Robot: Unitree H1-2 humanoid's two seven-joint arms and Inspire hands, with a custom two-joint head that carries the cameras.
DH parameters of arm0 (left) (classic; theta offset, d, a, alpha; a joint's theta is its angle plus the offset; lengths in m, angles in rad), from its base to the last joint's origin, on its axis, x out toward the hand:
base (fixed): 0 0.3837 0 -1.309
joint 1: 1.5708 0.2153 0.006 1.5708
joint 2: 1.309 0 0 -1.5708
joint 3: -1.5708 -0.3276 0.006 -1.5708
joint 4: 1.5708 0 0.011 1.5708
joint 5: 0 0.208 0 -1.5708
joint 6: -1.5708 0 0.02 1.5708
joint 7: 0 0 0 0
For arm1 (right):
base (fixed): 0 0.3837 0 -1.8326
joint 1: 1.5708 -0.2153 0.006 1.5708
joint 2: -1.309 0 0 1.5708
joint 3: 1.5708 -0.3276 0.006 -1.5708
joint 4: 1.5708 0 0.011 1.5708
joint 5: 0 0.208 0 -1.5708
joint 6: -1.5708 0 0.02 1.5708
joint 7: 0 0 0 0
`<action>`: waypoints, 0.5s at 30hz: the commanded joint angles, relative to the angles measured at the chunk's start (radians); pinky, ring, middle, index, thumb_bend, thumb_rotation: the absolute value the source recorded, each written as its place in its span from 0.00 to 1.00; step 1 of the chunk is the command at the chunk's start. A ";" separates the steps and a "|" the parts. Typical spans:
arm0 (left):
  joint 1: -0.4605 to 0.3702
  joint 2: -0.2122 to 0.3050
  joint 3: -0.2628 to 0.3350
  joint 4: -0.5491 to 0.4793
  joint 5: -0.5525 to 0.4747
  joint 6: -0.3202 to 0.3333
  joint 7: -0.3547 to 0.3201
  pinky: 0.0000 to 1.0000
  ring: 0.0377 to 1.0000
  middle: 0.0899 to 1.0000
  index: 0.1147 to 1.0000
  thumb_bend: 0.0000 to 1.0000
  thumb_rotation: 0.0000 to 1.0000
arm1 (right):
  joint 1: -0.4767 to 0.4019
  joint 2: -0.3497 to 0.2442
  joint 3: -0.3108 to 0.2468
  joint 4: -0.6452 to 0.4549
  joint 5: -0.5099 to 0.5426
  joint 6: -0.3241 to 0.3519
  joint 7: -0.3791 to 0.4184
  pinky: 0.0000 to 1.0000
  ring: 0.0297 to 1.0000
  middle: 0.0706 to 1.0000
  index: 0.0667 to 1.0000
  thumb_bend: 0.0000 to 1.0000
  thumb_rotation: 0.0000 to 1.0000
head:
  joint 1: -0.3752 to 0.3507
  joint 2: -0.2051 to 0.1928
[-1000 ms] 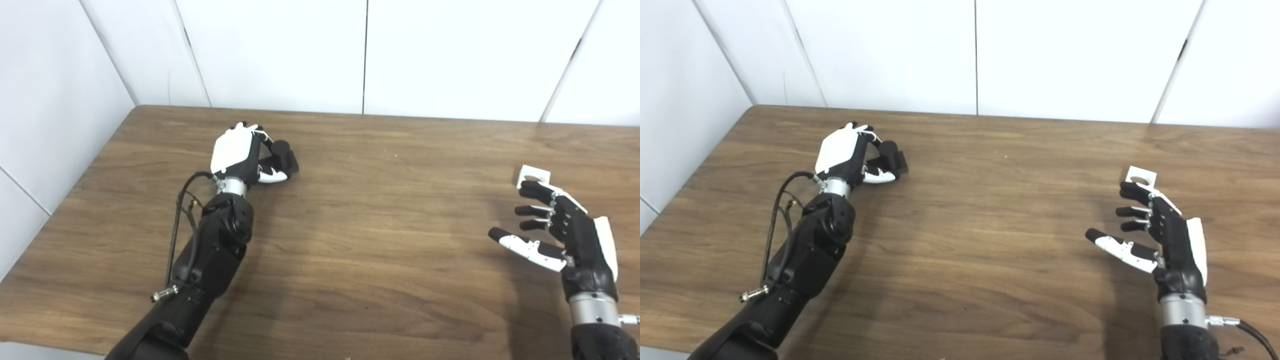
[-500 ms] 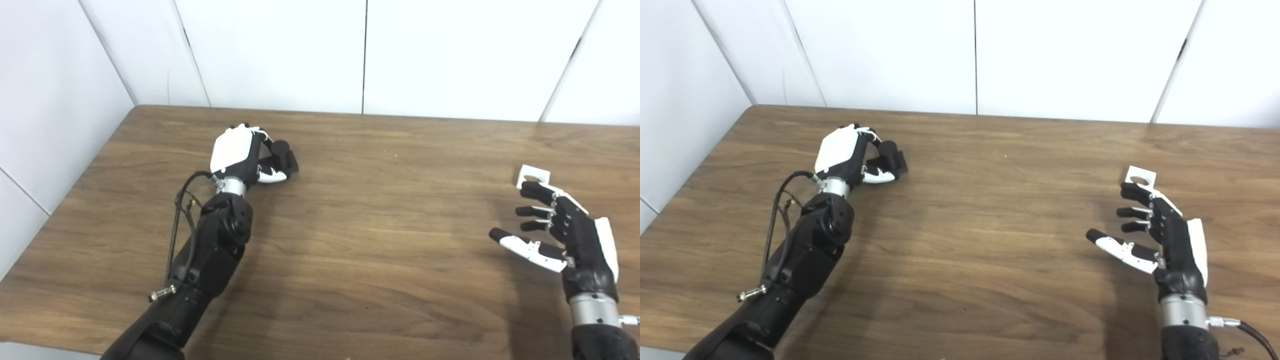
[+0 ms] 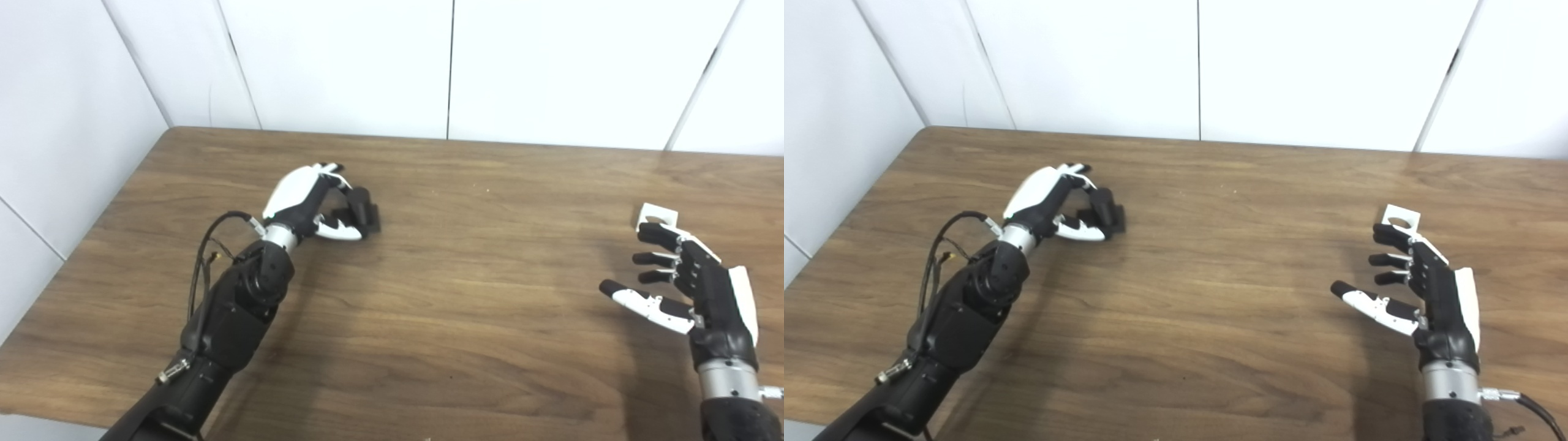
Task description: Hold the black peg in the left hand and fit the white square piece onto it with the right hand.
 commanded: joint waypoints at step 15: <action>0.013 0.000 -0.086 -0.096 -0.048 -0.181 -0.148 1.00 1.00 0.99 0.42 0.52 0.08 | -0.022 0.005 -0.002 -0.031 0.006 -0.052 -0.013 0.53 0.63 0.72 0.70 0.65 0.00 | -0.012 0.008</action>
